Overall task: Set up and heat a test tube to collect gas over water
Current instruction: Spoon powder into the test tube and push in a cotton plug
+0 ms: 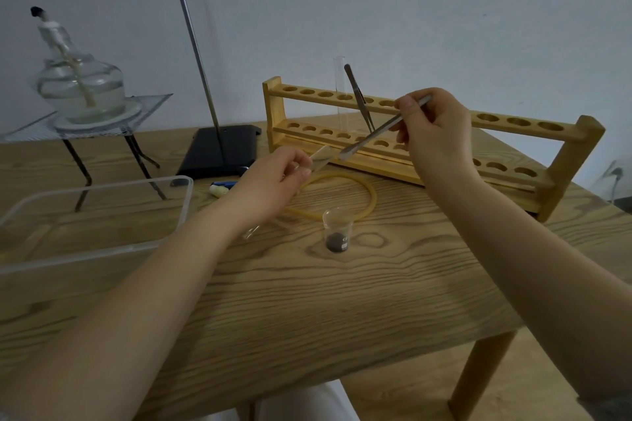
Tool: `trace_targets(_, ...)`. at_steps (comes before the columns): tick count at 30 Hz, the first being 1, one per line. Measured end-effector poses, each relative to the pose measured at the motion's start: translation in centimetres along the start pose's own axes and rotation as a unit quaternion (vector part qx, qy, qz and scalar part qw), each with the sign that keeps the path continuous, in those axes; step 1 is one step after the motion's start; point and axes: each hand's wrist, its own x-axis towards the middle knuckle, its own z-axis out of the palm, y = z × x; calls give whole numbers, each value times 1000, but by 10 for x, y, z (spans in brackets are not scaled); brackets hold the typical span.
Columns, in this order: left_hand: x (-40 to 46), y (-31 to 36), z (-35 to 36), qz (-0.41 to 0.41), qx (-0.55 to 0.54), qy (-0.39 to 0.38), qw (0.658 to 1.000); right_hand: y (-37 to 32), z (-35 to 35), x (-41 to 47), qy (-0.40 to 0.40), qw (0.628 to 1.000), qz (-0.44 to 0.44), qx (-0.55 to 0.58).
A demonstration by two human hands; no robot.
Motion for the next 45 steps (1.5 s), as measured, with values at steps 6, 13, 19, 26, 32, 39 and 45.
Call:
trace_targets(6,0,1,0,6,-8,9,1000,6,1,-10,-140,984,8,-106)
trace_targets(13,-4,8,-2,17,-4,15,1000,17,12,-24,-229,954,-45,-188)
trace_targets(19,-6,12,-5,25,-5,18,1000,21,18,-29,-264,939,-62,-212)
trace_targets(26,0,12,-9,24,-18,20,999,20,17,-19,-247,940,-46,-231)
trace_targets(32,11,16,-13,25,-22,23,999,12,18,8,-191,947,-50,-255)
trace_targets(39,31,16,-24,10,-47,42,998,10,39,65,-128,948,-51,-287)
trace_targets(45,48,9,-35,3,-40,38,998,21,62,94,-109,929,-43,-350)
